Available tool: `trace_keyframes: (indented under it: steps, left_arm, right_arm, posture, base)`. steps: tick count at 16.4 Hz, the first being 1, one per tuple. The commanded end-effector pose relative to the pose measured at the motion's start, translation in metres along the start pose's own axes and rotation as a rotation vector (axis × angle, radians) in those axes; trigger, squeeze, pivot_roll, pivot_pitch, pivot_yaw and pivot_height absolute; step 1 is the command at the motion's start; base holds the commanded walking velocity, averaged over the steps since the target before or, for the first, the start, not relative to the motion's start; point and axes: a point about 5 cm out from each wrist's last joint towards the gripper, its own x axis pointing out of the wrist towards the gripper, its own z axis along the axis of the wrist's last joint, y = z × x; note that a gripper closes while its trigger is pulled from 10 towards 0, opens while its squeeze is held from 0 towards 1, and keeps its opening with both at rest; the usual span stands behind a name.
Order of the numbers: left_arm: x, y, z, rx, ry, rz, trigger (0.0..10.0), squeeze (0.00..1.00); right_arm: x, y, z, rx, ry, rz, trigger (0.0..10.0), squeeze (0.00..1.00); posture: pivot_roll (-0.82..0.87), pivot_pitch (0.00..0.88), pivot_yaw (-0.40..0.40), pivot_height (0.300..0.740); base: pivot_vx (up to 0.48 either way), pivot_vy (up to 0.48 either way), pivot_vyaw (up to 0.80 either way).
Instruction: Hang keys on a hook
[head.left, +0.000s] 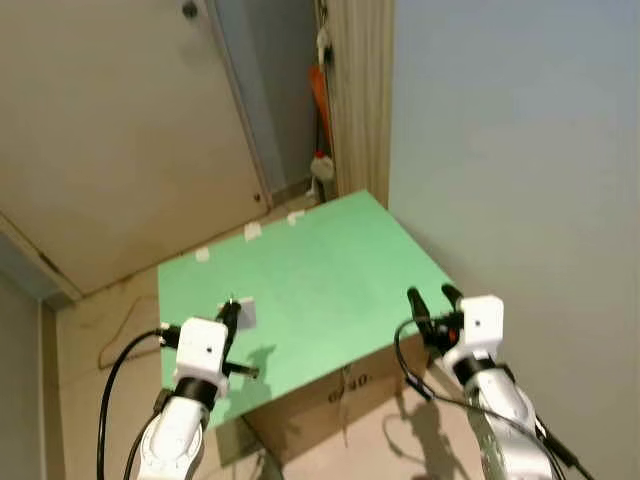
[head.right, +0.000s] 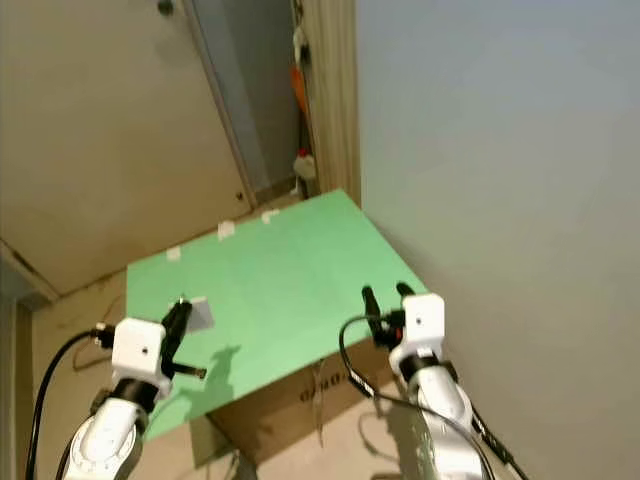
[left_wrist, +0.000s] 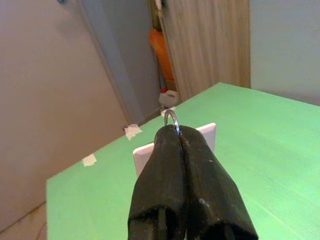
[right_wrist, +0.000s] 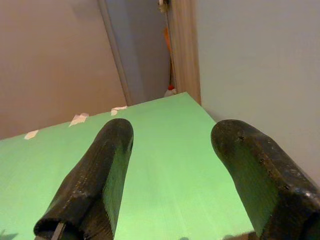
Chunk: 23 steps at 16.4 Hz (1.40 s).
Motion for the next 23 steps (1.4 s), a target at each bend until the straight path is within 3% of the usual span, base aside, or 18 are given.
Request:
trace_keyframes:
  steps: [1,5,11,16,23]
  left_arm:
    - [0.002,0.004,0.002,0.007,-0.011,0.002,0.0,0.0]
    - [0.009,0.0,0.004,0.034,-0.021,-0.039,0.0,0.0]
    - [0.006,-0.003,0.003,0.042,-0.025,-0.057,0.0,0.0]
    - [0.013,0.003,-0.001,0.064,-0.018,-0.07,0.0,0.0]
    - [0.021,-0.008,0.007,0.071,-0.036,-0.137,0.0,0.0]
  right_arm:
    - [0.003,0.003,-0.001,0.004,0.011,0.006,10.0,0.0]
    - [0.007,0.0,0.0,-0.007,0.019,-0.008,10.0,0.0]
    - [0.008,-0.004,-0.003,-0.071,0.039,-0.004,10.0,0.0]
    - [0.008,-0.003,-0.008,-0.044,0.065,0.0,10.0,0.0]
    - [0.005,-0.006,-0.012,-0.02,0.077,-0.022,10.0,0.0]
  posture:
    - [-0.2,0.0,0.125,0.74]
    - [-0.2,0.0,0.131,0.74]
    - [-0.21,0.0,0.136,0.74]
    - [-0.22,0.0,0.146,0.74]
    - [-0.23,0.0,0.15,0.74]
  base:
    - [0.0,0.0,0.0]
    - [0.0,-0.349,0.0]
    - [0.0,-0.48,0.0]
    - [0.0,0.0,-0.47]
    - [0.0,0.0,-0.6]
